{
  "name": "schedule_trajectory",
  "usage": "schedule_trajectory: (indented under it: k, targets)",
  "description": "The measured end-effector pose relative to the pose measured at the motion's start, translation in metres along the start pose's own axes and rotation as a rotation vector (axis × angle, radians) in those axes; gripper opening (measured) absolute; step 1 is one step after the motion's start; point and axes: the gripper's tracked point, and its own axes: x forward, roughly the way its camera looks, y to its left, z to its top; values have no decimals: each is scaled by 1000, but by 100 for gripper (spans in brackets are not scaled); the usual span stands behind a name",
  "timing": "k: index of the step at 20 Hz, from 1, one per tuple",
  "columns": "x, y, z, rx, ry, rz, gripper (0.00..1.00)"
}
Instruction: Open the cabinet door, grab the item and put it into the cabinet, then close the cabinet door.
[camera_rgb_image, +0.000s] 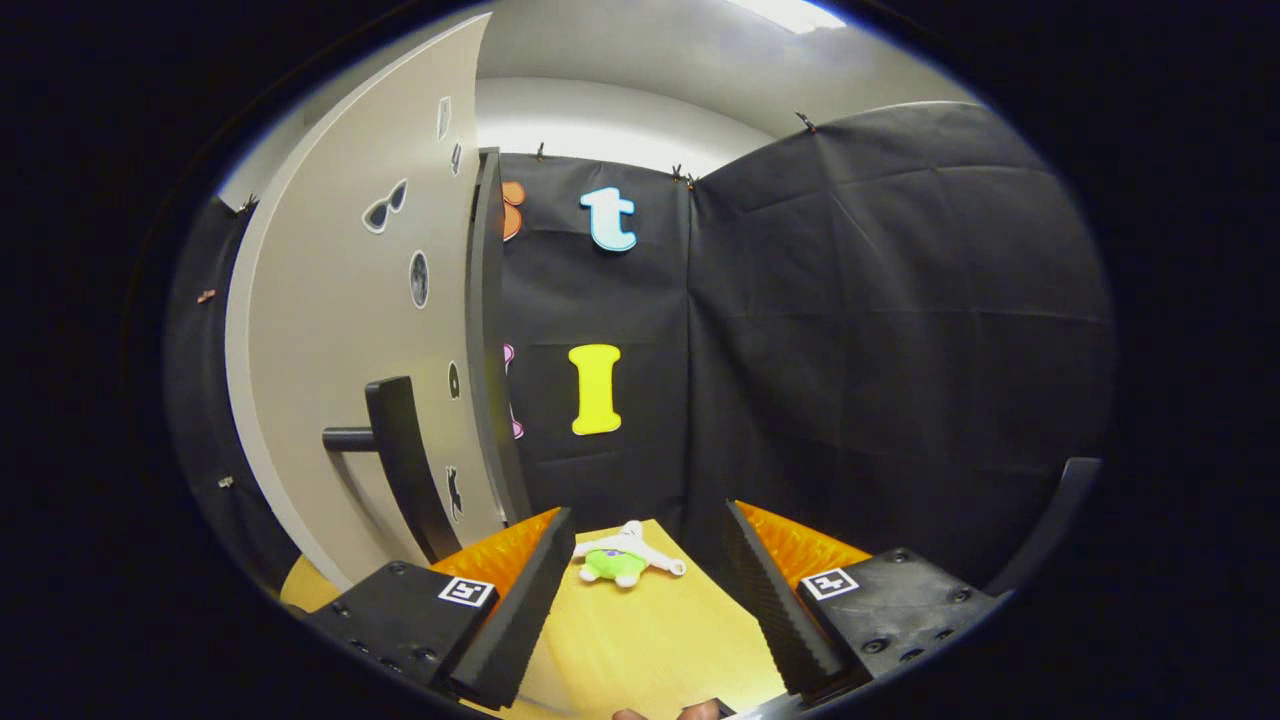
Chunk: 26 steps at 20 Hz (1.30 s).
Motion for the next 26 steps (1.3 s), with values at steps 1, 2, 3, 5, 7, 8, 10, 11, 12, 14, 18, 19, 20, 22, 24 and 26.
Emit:
schedule_trajectory:
  k: [1,2,3,5,7,8,10,11,12,14,18,19,20,22,24,26]
  targets:
    - [-1,2,-1,-7,-1,4,96]
    - [2,5,0,-14,-2,2,96]
    - [2,8,-1,-15,1,2,96]
    - [-1,15,-3,-7,8,8,96]
    - [-7,25,-4,-9,10,18,96]
    - [-12,32,-6,-10,15,27,96]
    - [-22,50,-7,-8,20,44,96]
    - [-26,58,-8,-8,21,52,96]
    - [-27,65,-9,-7,22,60,96]
    - [-29,83,-12,-6,27,80,96]
    - [-35,121,-17,-8,31,128,96]
    - [-36,132,-17,-8,33,142,96]
    - [-37,142,-18,-7,34,155,96]
    - [-37,163,-22,-3,38,181,96]
    - [-35,185,-24,2,39,208,96]
    - [-33,210,-27,7,40,239,96]
